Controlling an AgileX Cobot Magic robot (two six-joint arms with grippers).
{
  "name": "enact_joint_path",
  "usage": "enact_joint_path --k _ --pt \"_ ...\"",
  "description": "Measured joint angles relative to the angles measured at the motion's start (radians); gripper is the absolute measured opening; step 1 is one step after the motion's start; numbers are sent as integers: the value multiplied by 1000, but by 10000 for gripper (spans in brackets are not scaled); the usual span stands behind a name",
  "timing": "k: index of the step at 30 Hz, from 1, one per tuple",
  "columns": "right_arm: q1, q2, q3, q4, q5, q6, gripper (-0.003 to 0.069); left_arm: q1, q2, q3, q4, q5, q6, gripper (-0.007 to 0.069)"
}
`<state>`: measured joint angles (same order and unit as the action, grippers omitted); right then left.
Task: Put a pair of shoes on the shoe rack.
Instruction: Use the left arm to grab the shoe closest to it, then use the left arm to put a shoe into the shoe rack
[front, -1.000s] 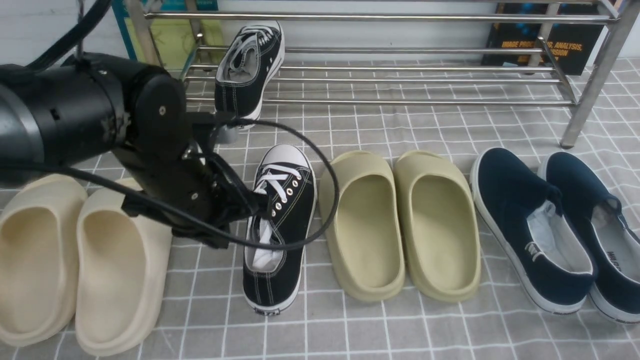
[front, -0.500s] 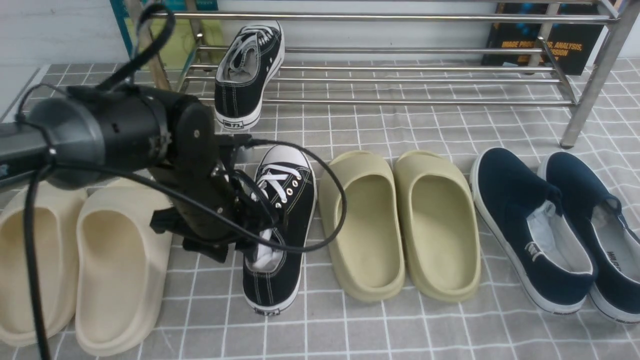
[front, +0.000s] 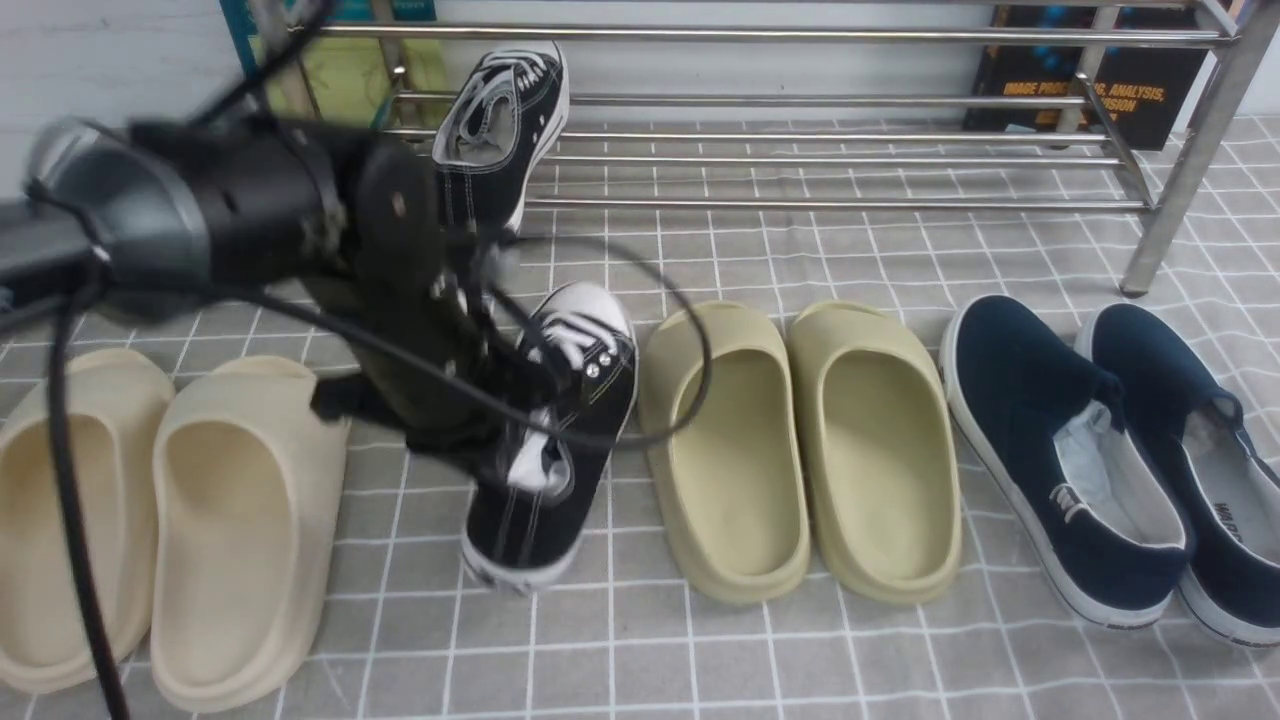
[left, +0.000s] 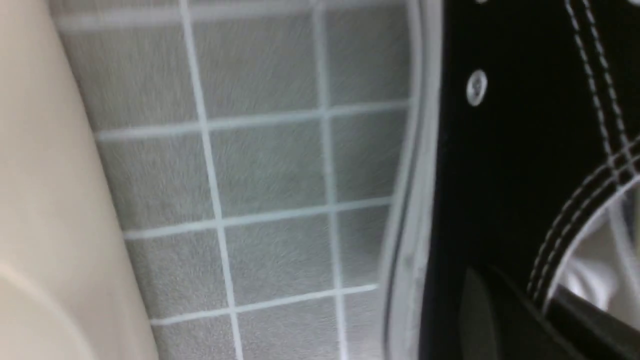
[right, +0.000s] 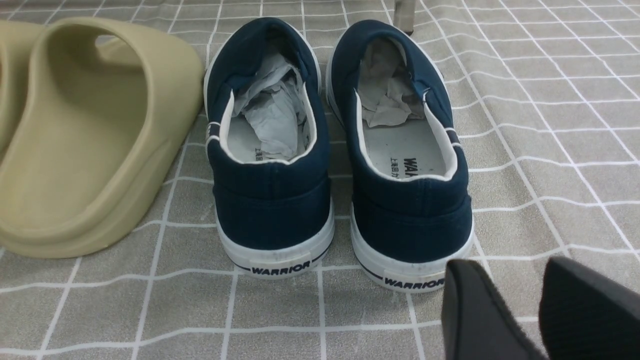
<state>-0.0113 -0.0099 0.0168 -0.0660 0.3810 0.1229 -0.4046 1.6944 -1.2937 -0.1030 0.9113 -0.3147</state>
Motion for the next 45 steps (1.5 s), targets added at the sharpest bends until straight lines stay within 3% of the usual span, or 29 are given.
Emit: enact_joint_path --k 7,18,30,39,45 --pt "0 0 0 0 0 0 239 0 -15 -136 -5 -21 0 -13" --pt "0 0 0 0 0 0 239 49 269 -448 -25 -18 -116 -13" --pt "0 0 0 0 0 0 239 92 500 -842 -72 -36 -162 -13" --pt "0 0 0 0 0 0 239 111 573 -873 -83 -92 -169 -10" --pt "0 0 0 0 0 0 239 135 575 -882 -90 -136 -170 57"
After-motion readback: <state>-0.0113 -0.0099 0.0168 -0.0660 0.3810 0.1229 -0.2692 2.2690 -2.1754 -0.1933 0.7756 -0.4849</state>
